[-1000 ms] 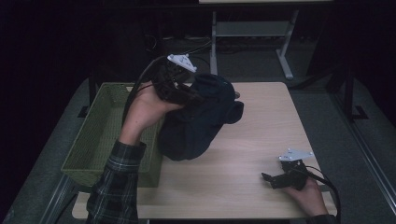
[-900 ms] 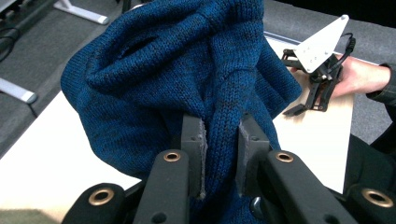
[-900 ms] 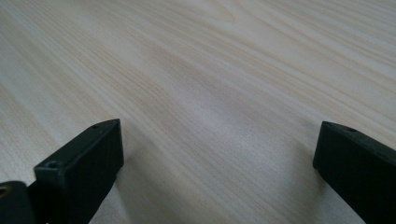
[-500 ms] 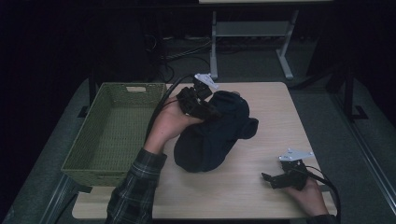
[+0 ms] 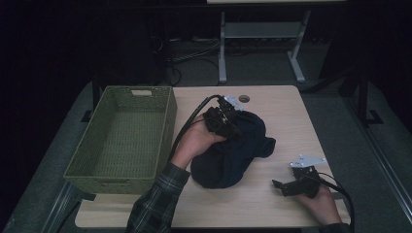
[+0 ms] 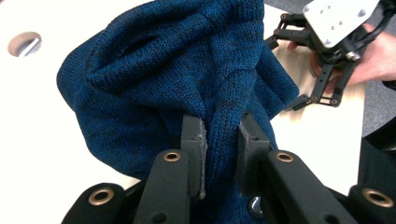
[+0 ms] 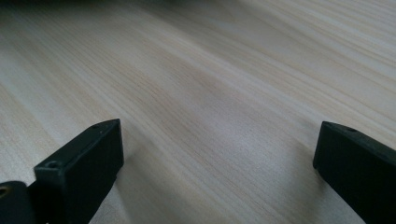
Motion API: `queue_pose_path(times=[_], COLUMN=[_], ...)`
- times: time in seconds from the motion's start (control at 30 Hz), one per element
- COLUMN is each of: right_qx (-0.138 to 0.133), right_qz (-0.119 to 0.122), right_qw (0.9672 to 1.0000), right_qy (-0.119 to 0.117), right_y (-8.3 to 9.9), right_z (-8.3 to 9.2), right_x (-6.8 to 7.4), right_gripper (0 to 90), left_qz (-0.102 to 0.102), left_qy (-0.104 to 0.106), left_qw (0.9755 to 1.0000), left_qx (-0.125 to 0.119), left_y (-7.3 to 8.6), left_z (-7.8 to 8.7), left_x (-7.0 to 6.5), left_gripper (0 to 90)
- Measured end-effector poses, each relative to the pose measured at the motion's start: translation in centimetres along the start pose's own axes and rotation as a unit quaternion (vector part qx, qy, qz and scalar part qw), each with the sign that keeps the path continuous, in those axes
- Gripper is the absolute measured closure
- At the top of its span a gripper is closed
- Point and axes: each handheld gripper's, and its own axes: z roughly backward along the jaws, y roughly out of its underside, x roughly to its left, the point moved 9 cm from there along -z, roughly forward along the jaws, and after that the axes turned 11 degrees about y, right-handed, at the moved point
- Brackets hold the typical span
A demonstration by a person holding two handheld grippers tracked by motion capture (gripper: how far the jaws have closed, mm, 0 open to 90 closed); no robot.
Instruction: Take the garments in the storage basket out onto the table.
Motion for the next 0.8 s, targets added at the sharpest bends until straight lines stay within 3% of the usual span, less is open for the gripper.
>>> queue_pose_path(times=[0.37, 0.8], right_qx=[0.000, 0.000], right_qz=[0.002, 0.001], right_qw=[1.0000, 1.0000], right_qy=[0.001, 0.001], right_y=[0.0, 0.0], right_z=[0.0, 0.0], right_x=[0.0, 0.0], right_gripper=[1.3, 1.3], left_qz=[0.024, 0.042], left_qy=[0.017, 0.011], left_qw=[0.9995, 0.9986], left_qx=[0.012, 0.032], left_y=[1.8, 3.3], left_z=[-4.6, -8.6], left_x=[1.5, 3.3], left_gripper=[76.3, 75.7])
